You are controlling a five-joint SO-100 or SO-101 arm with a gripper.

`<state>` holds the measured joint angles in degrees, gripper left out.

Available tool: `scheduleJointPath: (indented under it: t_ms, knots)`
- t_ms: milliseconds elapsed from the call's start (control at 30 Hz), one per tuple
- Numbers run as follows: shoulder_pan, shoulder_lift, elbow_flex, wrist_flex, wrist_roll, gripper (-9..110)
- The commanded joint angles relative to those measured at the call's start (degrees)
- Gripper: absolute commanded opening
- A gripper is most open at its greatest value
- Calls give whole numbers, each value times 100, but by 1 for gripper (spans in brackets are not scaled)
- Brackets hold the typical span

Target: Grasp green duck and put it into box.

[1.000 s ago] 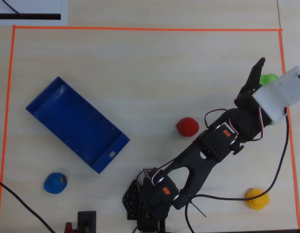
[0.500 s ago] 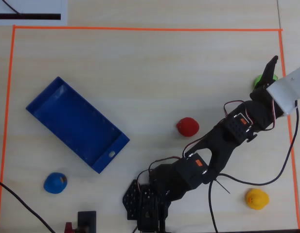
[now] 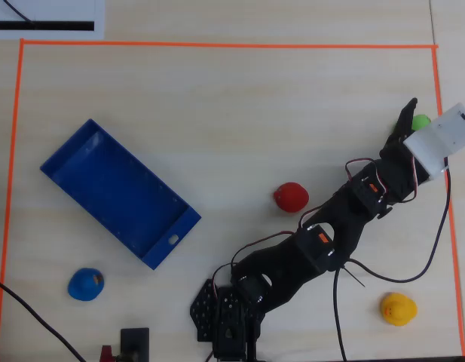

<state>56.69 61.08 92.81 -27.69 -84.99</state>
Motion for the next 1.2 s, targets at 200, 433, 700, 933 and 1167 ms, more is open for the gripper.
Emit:
scheduleJointPath:
  t_ms: [200, 433, 700, 933, 1167]
  knots:
    - [-53, -668, -1169, -18, -62, 39]
    - [-79, -1099, -1441, 123, -132, 39]
    - [-97, -1881, -1775, -132, -457, 39]
    - [-158, -2285, -2224, -132, -466, 39]
    - [-220, -2514, -2602, 114, -466, 39]
